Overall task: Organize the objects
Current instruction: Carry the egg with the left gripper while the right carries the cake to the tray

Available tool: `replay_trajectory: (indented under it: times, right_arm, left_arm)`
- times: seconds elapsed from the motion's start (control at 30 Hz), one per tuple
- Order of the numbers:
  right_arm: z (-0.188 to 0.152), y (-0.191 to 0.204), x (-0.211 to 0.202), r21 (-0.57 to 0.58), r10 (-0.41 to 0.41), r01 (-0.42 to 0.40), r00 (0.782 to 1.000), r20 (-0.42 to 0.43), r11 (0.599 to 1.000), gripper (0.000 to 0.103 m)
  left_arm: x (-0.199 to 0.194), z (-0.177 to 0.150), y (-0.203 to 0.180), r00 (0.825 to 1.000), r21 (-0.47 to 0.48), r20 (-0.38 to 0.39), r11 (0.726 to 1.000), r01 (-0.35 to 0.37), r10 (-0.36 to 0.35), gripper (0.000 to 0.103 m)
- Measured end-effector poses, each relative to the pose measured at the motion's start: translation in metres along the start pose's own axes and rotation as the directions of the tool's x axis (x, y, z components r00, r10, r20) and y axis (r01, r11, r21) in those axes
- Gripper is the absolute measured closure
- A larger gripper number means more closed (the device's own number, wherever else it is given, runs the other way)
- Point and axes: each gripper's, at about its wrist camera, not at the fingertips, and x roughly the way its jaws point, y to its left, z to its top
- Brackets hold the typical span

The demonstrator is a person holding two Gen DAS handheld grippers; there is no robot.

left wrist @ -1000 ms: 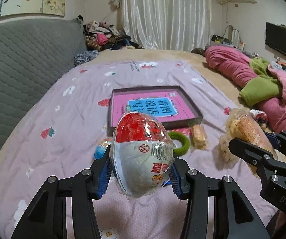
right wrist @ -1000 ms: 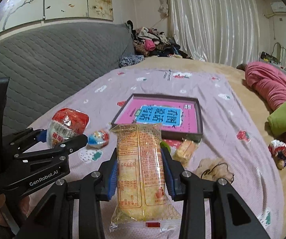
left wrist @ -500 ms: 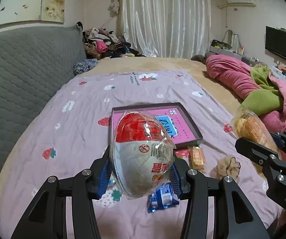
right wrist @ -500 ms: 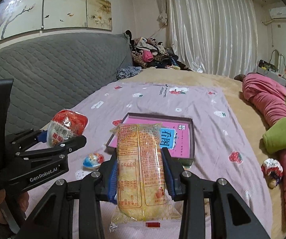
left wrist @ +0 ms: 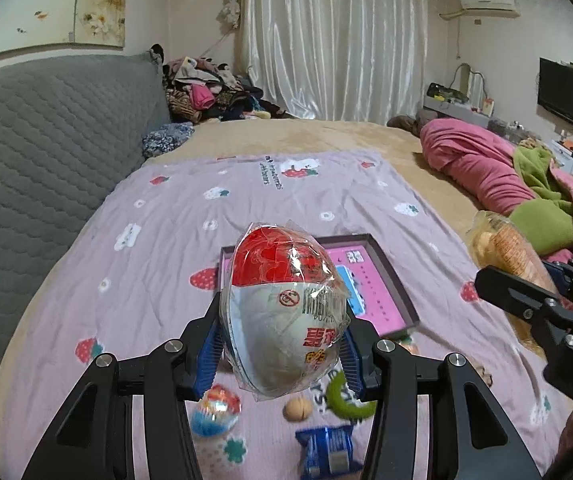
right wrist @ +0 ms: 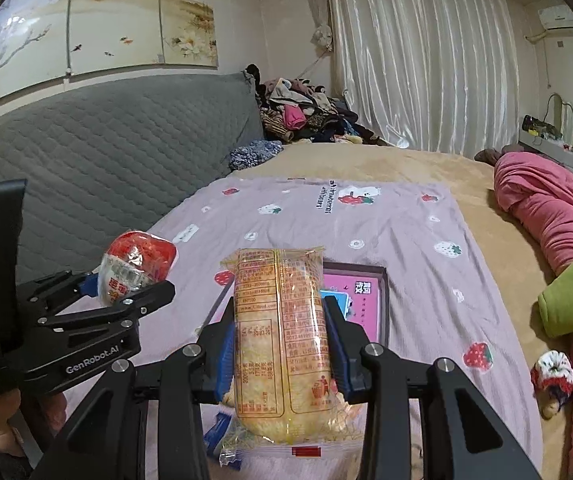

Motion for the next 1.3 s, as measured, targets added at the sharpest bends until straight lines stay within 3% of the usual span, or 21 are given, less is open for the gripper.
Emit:
replay_trajectory:
  times: [0.33, 0.63, 0.83, 1.2, 1.3]
  right_arm:
    - [0.039, -0.016, 0.063, 0.012, 0.016, -0.016, 1.0, -0.02, 1.0, 0.063]
    - [0.059, -0.029, 0.118, -0.001, -0.016, 0.016, 0.998, -0.053, 1.0, 0.063]
    - [0.049, -0.044, 0.152, 0.058, 0.032, -0.028, 0.996, -0.081, 0.998, 0.063]
    - [0.019, -0.07, 0.222, 0.13, 0.024, -0.009, 0.993, -0.116, 0.991, 0.063]
    - [0.015, -0.074, 0.242, 0.145, 0.01, 0.008, 0.992, -0.124, 0.989, 0.063]
  left_arm:
    - [0.06, 0.05, -0.009, 1.0, 0.03, 0.007, 1.0, -0.007, 0.007, 0.051]
    - [0.12, 0.064, 0.005, 0.999, 0.026, -0.029, 0.999, -0.04, 0.041, 0.051]
    - [0.152, 0.059, 0.01, 0.999, 0.018, -0.052, 1.0, -0.014, 0.015, 0.051]
    - [0.219, 0.039, 0.01, 0.995, 0.001, -0.103, 1.0, -0.001, 0.001, 0.051]
    - [0.239, 0.036, 0.009, 0.993, 0.026, -0.116, 0.999, -0.026, 0.029, 0.051]
